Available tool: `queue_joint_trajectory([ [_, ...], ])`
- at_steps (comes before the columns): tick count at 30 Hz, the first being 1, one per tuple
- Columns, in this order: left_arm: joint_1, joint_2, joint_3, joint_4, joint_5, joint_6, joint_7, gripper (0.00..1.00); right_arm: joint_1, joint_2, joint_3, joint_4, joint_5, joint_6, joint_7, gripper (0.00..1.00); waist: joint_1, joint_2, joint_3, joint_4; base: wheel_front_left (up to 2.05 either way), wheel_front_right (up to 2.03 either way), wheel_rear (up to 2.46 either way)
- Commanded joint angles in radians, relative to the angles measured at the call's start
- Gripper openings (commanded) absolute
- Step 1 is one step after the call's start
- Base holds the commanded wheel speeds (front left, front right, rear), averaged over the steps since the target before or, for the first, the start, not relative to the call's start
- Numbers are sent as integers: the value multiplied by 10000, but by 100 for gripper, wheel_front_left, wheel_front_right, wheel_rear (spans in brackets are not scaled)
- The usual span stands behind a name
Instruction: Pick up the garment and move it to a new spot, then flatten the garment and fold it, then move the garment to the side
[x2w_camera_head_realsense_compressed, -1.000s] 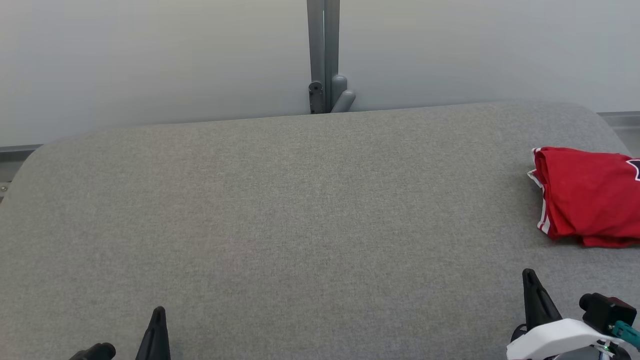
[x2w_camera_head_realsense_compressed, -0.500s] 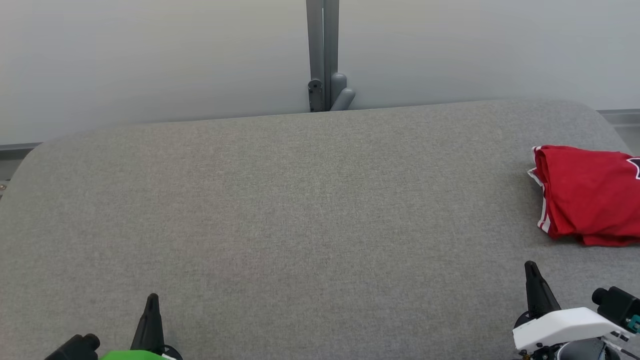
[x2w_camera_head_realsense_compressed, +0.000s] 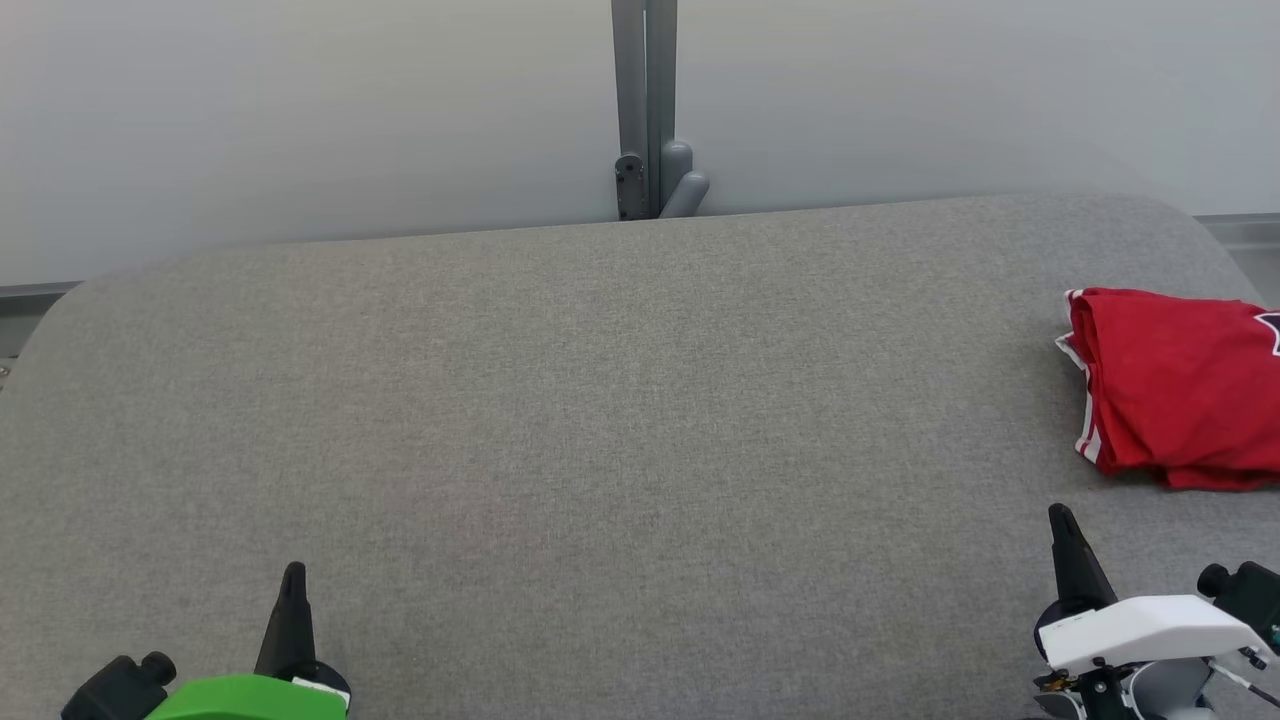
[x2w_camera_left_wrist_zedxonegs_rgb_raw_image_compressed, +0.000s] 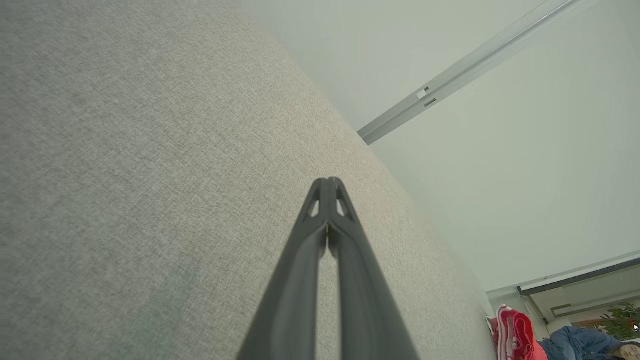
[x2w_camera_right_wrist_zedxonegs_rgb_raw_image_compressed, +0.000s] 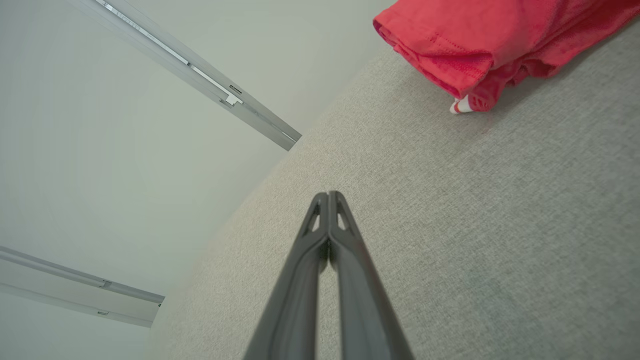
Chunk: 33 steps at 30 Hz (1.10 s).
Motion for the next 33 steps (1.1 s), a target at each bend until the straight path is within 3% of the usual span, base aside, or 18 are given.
queue_joint_trajectory([
  [1, -298, 56, 52, -158, -314, -51, 81, 0, -245, -66, -35, -154, 380, -5, 87, 0, 0, 0, 7, -1, 0, 0, 0],
  [33, -934, 81, 325, -288, -3689, -82, 987, 0, -663, -96, -97, -235, 4174, -8, 983, 0, 0, 0, 139, -21, 0, 0, 0],
])
